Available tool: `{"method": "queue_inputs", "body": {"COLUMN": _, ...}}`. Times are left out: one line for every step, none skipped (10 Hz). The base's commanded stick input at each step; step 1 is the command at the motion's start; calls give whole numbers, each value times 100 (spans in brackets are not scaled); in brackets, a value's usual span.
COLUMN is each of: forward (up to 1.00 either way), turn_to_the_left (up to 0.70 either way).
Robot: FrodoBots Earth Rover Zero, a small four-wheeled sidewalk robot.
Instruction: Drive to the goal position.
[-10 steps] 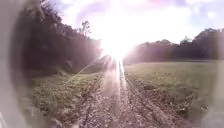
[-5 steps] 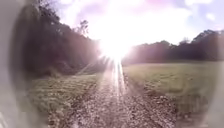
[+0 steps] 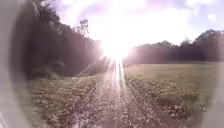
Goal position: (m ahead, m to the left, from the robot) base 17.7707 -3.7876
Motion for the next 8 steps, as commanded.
{"method": "queue_inputs", "body": {"forward": 85, "turn_to_the_left": -19}}
{"method": "queue_inputs", "body": {"forward": 85, "turn_to_the_left": -8}}
{"method": "queue_inputs", "body": {"forward": 85, "turn_to_the_left": 0}}
{"method": "queue_inputs", "body": {"forward": 85, "turn_to_the_left": 0}}
{"method": "queue_inputs", "body": {"forward": 85, "turn_to_the_left": 0}}
{"method": "queue_inputs", "body": {"forward": 85, "turn_to_the_left": 0}}
{"method": "queue_inputs", "body": {"forward": 85, "turn_to_the_left": 0}}
{"method": "queue_inputs", "body": {"forward": 85, "turn_to_the_left": 0}}
